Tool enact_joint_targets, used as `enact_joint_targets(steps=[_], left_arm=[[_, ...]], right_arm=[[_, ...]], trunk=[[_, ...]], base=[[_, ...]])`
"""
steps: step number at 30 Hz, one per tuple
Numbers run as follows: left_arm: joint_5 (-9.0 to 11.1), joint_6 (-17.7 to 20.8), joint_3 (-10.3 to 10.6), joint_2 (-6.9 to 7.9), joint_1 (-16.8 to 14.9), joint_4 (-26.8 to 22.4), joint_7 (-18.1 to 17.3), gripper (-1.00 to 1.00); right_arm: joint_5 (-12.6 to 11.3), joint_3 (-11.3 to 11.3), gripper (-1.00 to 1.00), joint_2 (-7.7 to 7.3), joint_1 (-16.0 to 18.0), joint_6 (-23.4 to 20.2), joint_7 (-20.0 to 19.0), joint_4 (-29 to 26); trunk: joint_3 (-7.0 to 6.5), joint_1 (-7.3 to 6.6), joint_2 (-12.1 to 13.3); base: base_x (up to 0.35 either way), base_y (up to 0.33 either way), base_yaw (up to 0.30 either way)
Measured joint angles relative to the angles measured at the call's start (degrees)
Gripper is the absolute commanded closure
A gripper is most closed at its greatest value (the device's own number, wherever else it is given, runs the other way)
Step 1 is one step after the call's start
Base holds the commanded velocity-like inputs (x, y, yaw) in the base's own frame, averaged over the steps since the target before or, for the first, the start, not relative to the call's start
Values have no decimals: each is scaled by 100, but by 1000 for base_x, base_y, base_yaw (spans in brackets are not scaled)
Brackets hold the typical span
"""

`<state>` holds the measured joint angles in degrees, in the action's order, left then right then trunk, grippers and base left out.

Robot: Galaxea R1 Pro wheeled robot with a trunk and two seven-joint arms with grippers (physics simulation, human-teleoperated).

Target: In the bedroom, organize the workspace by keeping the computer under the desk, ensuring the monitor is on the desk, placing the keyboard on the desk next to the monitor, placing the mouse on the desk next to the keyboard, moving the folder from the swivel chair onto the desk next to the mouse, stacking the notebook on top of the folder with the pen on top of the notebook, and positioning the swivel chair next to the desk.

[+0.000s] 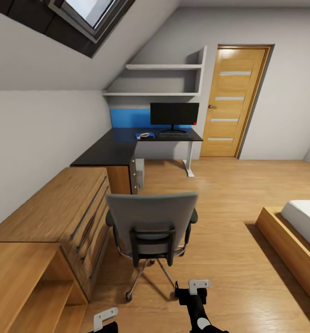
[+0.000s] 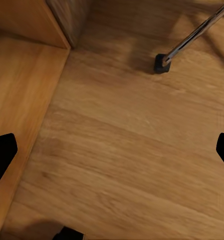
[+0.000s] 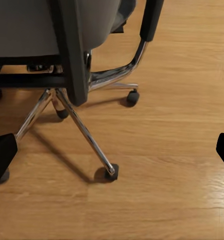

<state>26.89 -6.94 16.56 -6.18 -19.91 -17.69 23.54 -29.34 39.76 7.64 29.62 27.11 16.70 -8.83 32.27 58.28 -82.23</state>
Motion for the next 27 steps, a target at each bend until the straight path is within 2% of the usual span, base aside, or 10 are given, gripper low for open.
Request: enact_joint_targets(steps=[7,27], left_arm=[[-7,-6,0,2,0,0,-2,-100],[5,-3,0,7,0,0,-6,-100]], right_arm=[[0,0,-100,0,3,1,1,1],[2,0,-100,1,2,2,1,2]], trunk=[[126,154,-281],[485,593,-1083]], base=[[0,132,0],[0,8,0]])
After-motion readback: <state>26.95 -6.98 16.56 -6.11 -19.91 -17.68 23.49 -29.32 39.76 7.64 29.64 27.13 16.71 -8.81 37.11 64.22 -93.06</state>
